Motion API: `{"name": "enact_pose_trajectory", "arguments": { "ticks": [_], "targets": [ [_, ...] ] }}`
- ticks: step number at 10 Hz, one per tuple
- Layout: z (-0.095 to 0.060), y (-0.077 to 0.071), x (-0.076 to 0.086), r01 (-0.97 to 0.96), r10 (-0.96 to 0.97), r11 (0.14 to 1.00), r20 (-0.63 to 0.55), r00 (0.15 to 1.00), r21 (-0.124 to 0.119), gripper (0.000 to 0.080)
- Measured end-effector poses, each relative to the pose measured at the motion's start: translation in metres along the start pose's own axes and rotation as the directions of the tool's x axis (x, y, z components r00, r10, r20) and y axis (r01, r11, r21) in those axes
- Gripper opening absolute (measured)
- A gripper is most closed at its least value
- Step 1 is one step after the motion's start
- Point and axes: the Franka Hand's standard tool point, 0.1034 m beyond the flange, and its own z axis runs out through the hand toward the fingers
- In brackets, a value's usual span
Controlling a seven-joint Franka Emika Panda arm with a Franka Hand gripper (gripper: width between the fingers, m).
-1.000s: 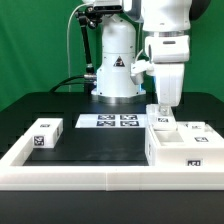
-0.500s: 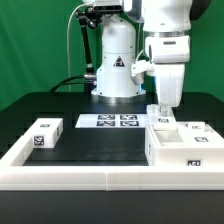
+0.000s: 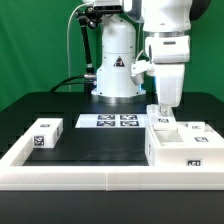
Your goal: Assemble cabinet
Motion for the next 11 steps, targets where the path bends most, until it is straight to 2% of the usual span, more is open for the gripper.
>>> {"name": "enact_pose_trajectory", "arguments": {
  "ticks": [6, 8, 9, 11],
  "targets": [
    [0.000, 0.027, 0.004, 0.002, -0.002, 1.000, -0.022, 1.000, -0.020, 0.0070],
    [-0.001, 0.044, 0.003, 0.072, -0.073, 0.997, -0.030, 0.997, -0.038, 0.0070],
    [-0.001, 0.047, 0.003, 0.072, -0.074, 0.996, -0.032, 0.997, -0.049, 0.0070],
    [-0.001, 0.047, 0.003, 0.062, -0.064, 0.997, -0.035, 0.997, -0.055, 0.0070]
  ]
}}
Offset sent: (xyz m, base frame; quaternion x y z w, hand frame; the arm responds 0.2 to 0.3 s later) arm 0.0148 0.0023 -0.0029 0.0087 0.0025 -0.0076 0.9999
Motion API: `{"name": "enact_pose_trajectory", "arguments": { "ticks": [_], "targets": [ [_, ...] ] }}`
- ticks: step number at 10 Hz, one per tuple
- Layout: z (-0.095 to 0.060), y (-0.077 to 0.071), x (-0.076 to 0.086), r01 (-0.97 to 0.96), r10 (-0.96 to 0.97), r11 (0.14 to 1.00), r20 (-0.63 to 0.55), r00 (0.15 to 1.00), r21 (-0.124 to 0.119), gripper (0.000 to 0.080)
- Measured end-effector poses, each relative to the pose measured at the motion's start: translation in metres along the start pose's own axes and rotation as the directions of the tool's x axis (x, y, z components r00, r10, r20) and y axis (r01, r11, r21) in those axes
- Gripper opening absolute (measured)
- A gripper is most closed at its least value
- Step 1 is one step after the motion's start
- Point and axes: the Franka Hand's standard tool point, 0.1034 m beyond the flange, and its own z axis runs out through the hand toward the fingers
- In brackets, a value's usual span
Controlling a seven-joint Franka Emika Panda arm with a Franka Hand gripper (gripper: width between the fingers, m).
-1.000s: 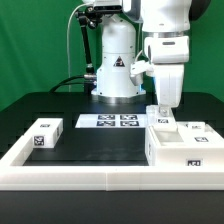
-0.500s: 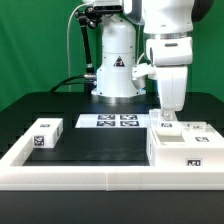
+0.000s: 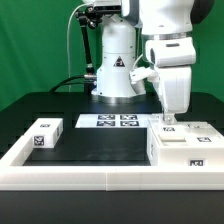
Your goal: Assemble cabinet
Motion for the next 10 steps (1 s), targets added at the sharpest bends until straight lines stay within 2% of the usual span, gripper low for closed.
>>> {"name": "enact_pose_trajectory", "arguments": {
  "ticks": [4, 10],
  "targets": [
    [0.000, 0.001, 0.000, 0.000, 0.000, 1.000, 0.000, 1.000, -0.001, 0.0070],
    [-0.002, 0.054, 0.001, 0.013, -0.015, 0.999, -0.028, 0.999, -0.037, 0.0070]
  ]
}}
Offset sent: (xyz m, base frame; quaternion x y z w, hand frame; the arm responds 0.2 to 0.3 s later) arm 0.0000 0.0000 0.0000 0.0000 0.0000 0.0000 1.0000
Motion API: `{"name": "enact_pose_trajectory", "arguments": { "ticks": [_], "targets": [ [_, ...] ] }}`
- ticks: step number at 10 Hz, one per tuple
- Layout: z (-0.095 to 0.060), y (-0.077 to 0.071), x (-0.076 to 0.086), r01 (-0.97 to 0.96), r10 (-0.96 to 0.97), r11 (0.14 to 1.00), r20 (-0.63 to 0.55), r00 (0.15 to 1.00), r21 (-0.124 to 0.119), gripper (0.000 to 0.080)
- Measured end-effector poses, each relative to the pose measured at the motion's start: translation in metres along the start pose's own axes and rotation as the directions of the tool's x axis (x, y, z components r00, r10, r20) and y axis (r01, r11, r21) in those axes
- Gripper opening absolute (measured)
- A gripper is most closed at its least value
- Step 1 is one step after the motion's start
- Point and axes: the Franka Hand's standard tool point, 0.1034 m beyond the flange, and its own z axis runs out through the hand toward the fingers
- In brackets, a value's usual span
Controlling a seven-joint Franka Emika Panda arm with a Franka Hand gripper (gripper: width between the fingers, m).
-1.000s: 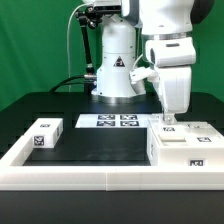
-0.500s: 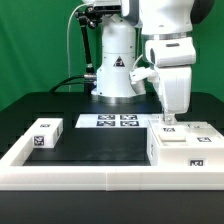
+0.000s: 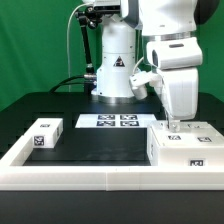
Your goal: Assemble cabinet
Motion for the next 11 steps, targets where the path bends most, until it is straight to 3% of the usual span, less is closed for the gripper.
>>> {"name": "enact_pose_trajectory", "arguments": {
  "ticks": [2, 4, 7, 8, 9, 10, 11],
  "targets": [
    [0.0000, 0.0155, -0.0004, -0.007, 0.007, 1.000, -0.008, 1.000, -0.012, 0.0070],
    [0.0001, 0.0171, -0.0006, -0.008, 0.008, 1.000, -0.006, 1.000, 0.001, 0.0070],
    [0.0001, 0.0168, -0.0007, -0.013, 0.013, 1.000, -0.006, 1.000, 0.000, 0.0070],
    [0.0006, 0.0165, -0.0007, -0.013, 0.013, 1.000, -0.006, 1.000, 0.001, 0.0132],
    [0.0006, 0.0165, -0.0007, -0.013, 0.013, 1.000, -0.006, 1.000, 0.001, 0.0298],
    [0.0006, 0.0165, -0.0007, -0.013, 0.013, 1.000, -0.006, 1.000, 0.001, 0.0298],
    [0.0007, 0.0165, -0.0008, -0.013, 0.013, 1.000, -0.006, 1.000, 0.001, 0.0482]
  ]
}}
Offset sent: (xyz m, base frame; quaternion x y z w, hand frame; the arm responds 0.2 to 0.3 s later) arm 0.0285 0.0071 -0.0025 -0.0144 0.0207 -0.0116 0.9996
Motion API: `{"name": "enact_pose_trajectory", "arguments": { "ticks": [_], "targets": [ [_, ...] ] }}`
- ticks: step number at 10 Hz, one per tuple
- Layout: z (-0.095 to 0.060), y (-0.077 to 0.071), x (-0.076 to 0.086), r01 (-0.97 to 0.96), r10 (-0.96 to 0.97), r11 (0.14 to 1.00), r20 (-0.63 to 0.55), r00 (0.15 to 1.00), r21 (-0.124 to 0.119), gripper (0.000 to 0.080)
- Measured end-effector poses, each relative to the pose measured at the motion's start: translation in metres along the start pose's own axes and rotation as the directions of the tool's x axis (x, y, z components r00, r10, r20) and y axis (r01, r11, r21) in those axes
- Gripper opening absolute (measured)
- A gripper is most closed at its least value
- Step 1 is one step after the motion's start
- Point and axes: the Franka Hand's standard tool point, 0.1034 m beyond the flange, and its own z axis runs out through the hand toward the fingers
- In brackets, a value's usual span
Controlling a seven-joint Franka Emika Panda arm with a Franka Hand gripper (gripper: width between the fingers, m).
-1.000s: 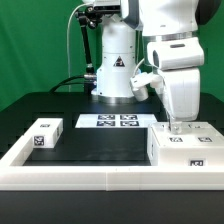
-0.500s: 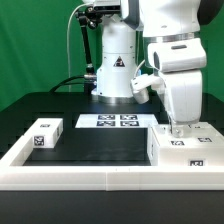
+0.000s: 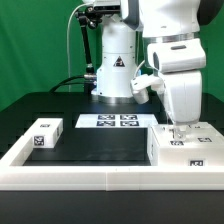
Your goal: Assemble cabinet
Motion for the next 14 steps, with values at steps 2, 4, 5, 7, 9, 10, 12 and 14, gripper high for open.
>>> {"name": "enact_pose_trajectory", "arguments": {
  "ticks": [2, 4, 5, 7, 9, 10, 12, 14],
  "targets": [
    [0.000, 0.000, 0.000, 0.000, 0.000, 1.000, 0.000, 1.000, 0.000, 0.0615],
    [0.000, 0.000, 0.000, 0.000, 0.000, 1.000, 0.000, 1.000, 0.000, 0.0786],
    [0.000, 0.000, 0.000, 0.000, 0.000, 1.000, 0.000, 1.000, 0.000, 0.0786],
    [-0.001, -0.001, 0.000, -0.004, 0.004, 1.000, 0.001, 1.000, -0.001, 0.0797],
    [-0.017, -0.012, 0.002, -0.028, 0.029, 1.000, 0.017, 0.999, -0.010, 0.0796],
    [-0.027, -0.020, 0.002, -0.045, 0.045, 0.999, 0.029, 0.999, -0.017, 0.0796],
    [-0.038, -0.046, -0.001, -0.103, 0.104, 0.994, 0.043, 0.994, -0.042, 0.0796],
    [-0.038, -0.059, 0.002, -0.152, 0.155, 0.987, 0.044, 0.987, -0.052, 0.0796]
  ]
}}
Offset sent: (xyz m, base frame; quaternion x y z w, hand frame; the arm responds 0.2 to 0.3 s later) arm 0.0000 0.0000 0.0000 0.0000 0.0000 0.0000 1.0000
